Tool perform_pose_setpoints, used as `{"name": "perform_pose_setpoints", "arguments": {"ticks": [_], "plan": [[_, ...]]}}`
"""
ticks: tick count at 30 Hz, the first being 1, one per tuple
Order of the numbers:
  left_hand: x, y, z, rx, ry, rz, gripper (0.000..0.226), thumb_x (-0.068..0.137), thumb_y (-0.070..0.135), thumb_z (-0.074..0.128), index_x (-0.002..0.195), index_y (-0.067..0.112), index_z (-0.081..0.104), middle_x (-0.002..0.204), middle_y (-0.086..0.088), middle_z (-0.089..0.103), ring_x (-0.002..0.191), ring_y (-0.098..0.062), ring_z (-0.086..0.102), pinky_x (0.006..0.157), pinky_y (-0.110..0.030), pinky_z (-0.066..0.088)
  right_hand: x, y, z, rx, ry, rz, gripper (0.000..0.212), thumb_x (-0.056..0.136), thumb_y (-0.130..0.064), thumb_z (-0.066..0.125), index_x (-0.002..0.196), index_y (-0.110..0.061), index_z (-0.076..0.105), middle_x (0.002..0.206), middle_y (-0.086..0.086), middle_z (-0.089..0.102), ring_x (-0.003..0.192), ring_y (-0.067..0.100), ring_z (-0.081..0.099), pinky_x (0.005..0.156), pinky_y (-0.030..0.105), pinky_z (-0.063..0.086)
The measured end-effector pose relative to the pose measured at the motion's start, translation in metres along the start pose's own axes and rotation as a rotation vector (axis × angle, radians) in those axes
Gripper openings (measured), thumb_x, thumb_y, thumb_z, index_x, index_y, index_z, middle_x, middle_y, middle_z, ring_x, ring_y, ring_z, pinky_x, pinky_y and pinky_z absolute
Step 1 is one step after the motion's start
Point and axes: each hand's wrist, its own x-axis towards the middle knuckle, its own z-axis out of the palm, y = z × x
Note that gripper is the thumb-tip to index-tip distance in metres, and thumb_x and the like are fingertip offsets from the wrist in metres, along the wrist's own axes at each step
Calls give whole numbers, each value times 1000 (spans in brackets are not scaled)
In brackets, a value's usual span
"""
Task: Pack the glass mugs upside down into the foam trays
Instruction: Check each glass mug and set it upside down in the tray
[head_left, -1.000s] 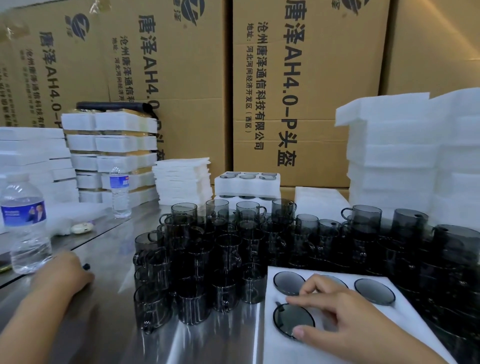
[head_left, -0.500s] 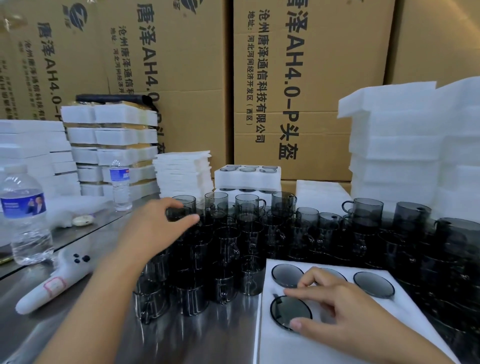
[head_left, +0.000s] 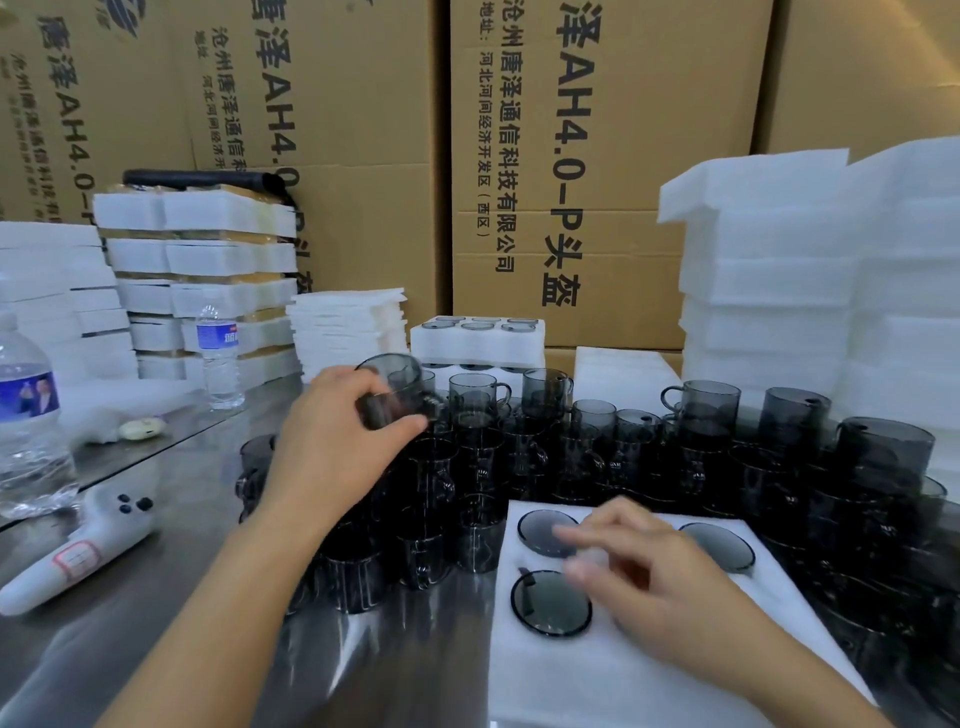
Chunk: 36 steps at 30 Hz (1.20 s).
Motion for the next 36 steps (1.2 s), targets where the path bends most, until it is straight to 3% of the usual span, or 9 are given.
{"name": "perform_pose_setpoints", "arguments": {"ticks": [3, 7, 11, 15, 20, 23, 26, 31, 36], "plan": [[-17, 41, 24, -338, -131, 59, 30, 69, 36, 81, 85, 40, 56, 96, 23, 59, 90, 4, 57, 72, -13, 43, 2, 2, -5, 270, 345, 77, 32, 76, -62, 43, 81, -48, 71, 85, -13, 61, 69, -2, 56, 64, 13, 41], [-48, 74, 80, -739, -413, 133, 63, 76, 9, 78, 110, 49, 44, 110, 28, 54, 109, 8, 53, 85, -12, 48, 5, 6, -11, 544, 540, 278, 39, 95, -50, 37, 99, -30, 69, 70, -5, 69, 51, 10, 55, 57, 30, 44], [-56, 80, 117, -784, -595, 157, 88, 77, -3, 72, 128, 54, 29, 126, 18, 45, 117, 2, 51, 94, -23, 50, 5, 7, -9, 633, 473, 237, 40, 91, -54, 40, 103, -29, 70, 91, 2, 74, 71, 17, 67, 59, 34, 50], [-52, 68, 125, -880, -719, 127, 89, 73, -3, 74, 134, 48, 33, 123, 9, 51, 112, -3, 58, 84, -28, 56, 6, 13, -8, 389, 507, 244, 23, 79, -44, 59, 98, -35, 67, 94, -8, 71, 86, 8, 67, 70, 27, 51], [-45, 60, 127, -896, -810, -9, 76, 63, 9, 79, 126, 40, 50, 123, 12, 61, 113, -4, 60, 98, -33, 50, 5, 11, -10, 481, 483, 238, 17, 87, -35, 57, 95, -31, 71, 92, -5, 73, 80, 8, 69, 60, 20, 50], [-42, 57, 126, -992, -868, -75, 71, 62, -1, 75, 123, 29, 55, 124, -1, 62, 108, -12, 64, 92, -31, 51, 5, 10, -10, 480, 474, 228, 20, 86, -36, 56, 97, -31, 73, 99, -2, 71, 81, 10, 69, 61, 23, 51], [-40, 55, 123, -1107, -905, -123, 73, 62, -10, 68, 122, 31, 60, 128, -8, 60, 107, -18, 65, 85, -28, 52, 5, 11, -9, 488, 482, 214, 21, 91, -35, 52, 98, -32, 72, 98, -1, 70, 77, 10, 67, 55, 22, 48], [-38, 52, 119, -1180, -928, -196, 79, 69, -23, 60, 126, 32, 56, 123, -8, 55, 98, -18, 66, 83, -29, 53, 3, 9, -10, 504, 462, 153, 19, 92, -17, 54, 102, -26, 67, 90, -3, 73, 73, 14, 69, 59, 24, 52], [-37, 47, 122, -1209, -943, -263, 77, 71, -7, 64, 140, 21, 44, 134, -9, 56, 117, -29, 60, 102, -42, 46, -3, 9, -11, 526, 490, 35, 40, 88, 0, 58, 121, -24, 58, 120, 2, 60, 93, 10, 67, 68, 19, 54]]}}
